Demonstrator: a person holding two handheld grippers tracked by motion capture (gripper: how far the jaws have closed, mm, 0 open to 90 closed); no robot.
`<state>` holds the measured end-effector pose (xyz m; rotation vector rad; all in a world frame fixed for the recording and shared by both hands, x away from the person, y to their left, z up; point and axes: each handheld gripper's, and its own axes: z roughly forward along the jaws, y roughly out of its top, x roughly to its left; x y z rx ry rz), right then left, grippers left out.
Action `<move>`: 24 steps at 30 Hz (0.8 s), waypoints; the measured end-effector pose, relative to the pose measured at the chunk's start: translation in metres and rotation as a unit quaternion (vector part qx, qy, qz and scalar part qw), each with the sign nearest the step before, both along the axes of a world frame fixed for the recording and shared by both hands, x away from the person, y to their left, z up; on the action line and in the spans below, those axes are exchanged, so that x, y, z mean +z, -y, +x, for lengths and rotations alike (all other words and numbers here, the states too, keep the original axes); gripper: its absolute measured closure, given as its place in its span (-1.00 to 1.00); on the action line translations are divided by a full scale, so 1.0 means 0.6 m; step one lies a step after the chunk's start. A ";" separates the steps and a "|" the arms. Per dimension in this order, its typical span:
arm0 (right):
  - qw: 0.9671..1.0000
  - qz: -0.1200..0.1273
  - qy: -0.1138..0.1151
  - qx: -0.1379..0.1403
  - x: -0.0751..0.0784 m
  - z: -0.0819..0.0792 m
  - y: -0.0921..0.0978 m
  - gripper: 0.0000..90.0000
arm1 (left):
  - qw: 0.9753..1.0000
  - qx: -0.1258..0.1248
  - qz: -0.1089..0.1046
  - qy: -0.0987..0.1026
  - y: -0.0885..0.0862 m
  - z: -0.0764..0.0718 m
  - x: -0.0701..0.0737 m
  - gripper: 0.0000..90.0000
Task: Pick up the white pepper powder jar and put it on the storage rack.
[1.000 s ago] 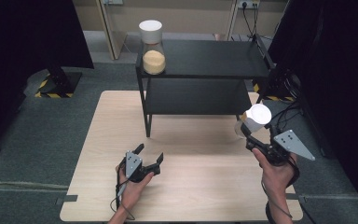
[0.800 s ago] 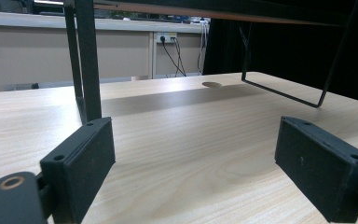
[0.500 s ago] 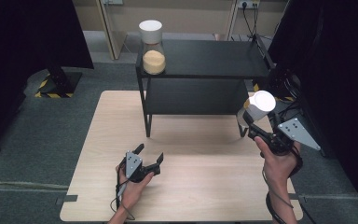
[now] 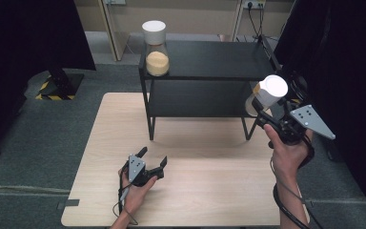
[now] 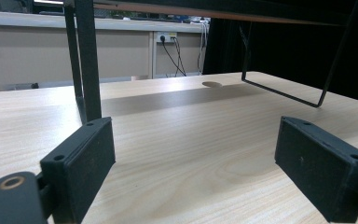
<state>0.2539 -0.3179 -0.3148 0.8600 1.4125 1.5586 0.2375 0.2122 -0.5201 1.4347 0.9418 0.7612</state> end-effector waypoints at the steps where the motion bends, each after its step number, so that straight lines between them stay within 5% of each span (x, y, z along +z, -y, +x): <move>1: 1.000 0.000 0.000 -0.001 0.004 0.002 -0.001 -0.31 | 1.000 0.000 0.000 0.000 0.000 0.000 0.000 -0.74; 24: 1.000 0.005 0.013 -0.009 0.083 0.038 -0.020 -0.31 | 1.000 0.001 0.002 0.000 0.001 0.000 0.001 -0.74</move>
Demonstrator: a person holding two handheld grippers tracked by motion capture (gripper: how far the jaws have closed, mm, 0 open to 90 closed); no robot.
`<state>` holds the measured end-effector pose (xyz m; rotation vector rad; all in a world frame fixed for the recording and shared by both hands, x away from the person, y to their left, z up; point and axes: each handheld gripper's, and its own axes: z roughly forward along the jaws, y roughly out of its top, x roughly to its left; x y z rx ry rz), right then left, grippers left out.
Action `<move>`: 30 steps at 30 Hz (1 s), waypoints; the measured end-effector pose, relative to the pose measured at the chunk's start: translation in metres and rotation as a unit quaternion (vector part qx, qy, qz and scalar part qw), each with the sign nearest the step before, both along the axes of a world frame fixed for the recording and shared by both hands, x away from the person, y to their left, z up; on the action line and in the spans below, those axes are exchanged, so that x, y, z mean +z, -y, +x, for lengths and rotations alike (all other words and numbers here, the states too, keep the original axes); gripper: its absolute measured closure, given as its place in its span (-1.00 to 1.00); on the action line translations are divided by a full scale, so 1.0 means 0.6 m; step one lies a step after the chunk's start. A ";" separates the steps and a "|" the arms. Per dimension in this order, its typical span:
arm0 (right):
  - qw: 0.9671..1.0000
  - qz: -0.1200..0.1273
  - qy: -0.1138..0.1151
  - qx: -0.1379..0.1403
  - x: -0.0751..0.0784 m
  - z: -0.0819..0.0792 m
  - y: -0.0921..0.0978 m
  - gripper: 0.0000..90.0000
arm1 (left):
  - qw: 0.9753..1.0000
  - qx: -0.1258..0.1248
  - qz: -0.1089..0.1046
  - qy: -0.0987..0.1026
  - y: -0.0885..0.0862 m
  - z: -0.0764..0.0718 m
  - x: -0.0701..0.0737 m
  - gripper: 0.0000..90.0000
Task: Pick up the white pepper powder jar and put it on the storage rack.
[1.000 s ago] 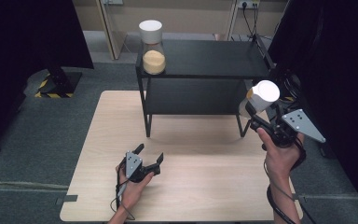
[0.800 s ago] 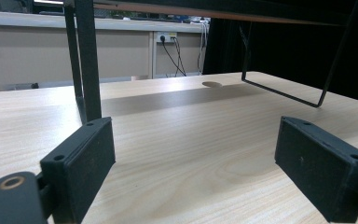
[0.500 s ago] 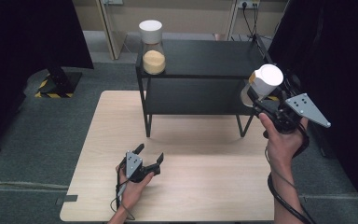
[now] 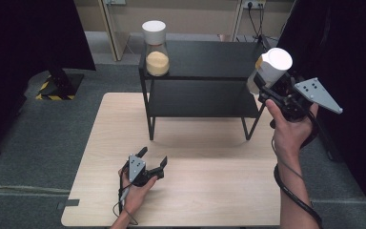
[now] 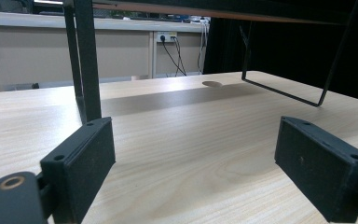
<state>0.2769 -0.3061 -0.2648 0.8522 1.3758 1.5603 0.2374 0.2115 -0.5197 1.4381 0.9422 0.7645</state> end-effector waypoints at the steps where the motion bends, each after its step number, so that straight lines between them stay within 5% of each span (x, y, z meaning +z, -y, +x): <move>1: 1.000 0.001 0.000 -0.001 0.003 0.003 0.000 -0.31 | 1.000 0.000 0.000 0.000 0.000 0.000 0.000 -0.74; 16: 0.999 0.013 -0.027 -0.025 0.054 0.062 -0.012 -0.31 | 1.000 -0.001 0.003 0.000 0.000 0.000 0.001 -0.74; 30: 0.997 -0.002 -0.061 -0.052 0.087 0.113 -0.031 -0.31 | 1.000 -0.002 0.001 0.000 -0.001 0.001 0.000 -0.74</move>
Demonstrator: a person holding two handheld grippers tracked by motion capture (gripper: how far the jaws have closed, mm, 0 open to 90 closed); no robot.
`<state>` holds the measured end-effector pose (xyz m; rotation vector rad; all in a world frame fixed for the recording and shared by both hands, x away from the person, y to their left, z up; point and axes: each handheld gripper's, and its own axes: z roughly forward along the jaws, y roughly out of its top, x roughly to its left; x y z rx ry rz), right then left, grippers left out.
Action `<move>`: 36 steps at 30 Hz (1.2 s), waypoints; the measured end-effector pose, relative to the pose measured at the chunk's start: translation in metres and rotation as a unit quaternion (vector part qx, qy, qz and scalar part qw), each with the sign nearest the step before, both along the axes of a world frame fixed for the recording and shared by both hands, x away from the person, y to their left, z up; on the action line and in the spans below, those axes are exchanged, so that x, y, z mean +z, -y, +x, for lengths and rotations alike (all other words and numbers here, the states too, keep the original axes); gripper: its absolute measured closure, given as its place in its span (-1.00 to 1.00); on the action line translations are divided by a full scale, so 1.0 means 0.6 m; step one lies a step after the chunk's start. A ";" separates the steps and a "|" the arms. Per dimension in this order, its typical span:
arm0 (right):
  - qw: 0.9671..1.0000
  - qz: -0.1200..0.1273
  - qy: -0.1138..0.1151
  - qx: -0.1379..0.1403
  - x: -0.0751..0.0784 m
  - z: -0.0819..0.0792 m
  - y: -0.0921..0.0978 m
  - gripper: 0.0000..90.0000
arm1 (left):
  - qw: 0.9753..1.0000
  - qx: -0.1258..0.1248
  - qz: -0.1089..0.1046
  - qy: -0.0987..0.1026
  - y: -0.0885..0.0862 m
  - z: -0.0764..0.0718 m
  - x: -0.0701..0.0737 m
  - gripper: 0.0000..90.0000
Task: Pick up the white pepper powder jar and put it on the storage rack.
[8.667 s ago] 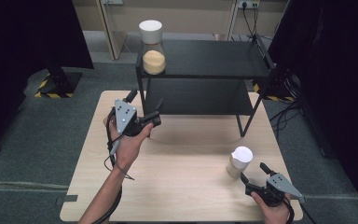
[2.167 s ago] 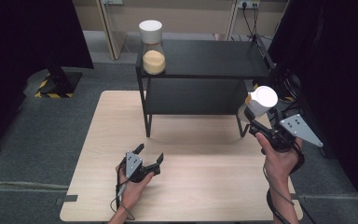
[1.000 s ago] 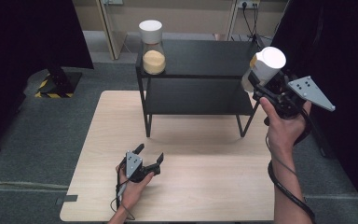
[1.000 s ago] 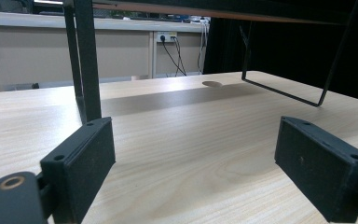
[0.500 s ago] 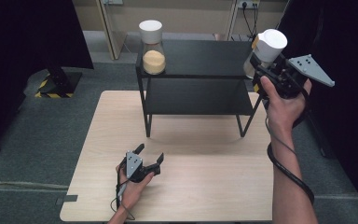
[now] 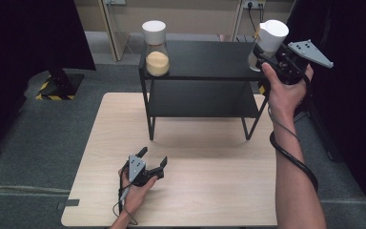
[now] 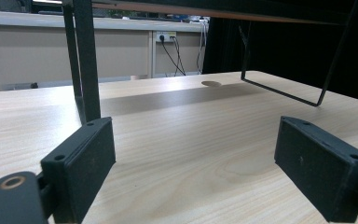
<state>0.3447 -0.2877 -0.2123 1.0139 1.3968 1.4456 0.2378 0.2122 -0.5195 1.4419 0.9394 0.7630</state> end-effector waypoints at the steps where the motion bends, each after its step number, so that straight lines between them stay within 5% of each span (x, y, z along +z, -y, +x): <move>1: 1.000 -0.003 -0.003 -0.002 0.001 0.002 -0.001 -0.31 | 1.000 0.000 0.000 0.000 0.000 0.000 0.000 -0.74; 36: 1.000 -0.008 -0.025 -0.007 -0.009 0.033 -0.009 -0.33 | 1.000 0.000 0.000 -0.002 0.000 0.001 0.001 -0.74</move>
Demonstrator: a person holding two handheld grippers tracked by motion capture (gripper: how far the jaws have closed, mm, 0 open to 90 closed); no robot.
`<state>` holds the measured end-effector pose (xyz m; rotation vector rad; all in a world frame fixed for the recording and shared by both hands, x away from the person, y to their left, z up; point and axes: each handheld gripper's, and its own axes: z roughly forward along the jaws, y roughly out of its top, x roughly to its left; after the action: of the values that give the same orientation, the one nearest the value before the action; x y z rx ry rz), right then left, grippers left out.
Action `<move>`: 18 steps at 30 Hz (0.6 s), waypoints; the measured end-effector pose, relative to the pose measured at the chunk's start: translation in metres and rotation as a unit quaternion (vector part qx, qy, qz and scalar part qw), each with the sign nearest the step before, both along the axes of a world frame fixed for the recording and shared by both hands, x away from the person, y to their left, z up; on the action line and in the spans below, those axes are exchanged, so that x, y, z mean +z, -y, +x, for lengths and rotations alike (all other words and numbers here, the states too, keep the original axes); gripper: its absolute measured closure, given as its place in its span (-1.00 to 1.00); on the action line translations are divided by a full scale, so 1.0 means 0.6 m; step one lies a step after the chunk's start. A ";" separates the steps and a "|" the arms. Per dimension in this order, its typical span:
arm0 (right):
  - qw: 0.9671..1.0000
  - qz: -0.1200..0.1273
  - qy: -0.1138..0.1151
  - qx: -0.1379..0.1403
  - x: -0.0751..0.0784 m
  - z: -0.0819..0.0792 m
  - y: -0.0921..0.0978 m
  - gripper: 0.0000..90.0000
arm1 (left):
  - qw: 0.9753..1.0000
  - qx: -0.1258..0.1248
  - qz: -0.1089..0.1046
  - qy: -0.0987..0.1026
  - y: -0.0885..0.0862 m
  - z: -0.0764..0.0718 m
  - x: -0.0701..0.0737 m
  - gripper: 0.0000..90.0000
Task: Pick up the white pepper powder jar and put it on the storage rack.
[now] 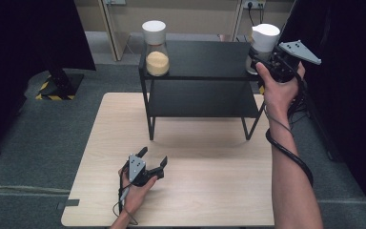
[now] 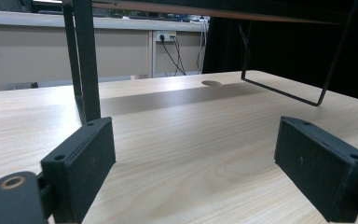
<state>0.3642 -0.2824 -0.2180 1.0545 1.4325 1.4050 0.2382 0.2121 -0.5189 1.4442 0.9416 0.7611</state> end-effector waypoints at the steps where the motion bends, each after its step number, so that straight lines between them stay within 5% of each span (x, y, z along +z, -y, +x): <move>1: 1.000 0.002 0.000 0.000 -0.001 0.000 0.000 -0.33 | 1.000 0.000 0.000 0.000 0.000 0.000 0.000 -0.74; 18: 1.000 0.014 0.000 0.024 -0.004 -0.024 0.017 -0.71 | 1.000 0.001 -0.003 0.000 0.000 0.000 0.000 -0.74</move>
<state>0.3499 -0.2929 -0.2206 1.0427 1.4511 1.4630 0.2382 0.2122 -0.5192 1.4394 0.9446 0.7585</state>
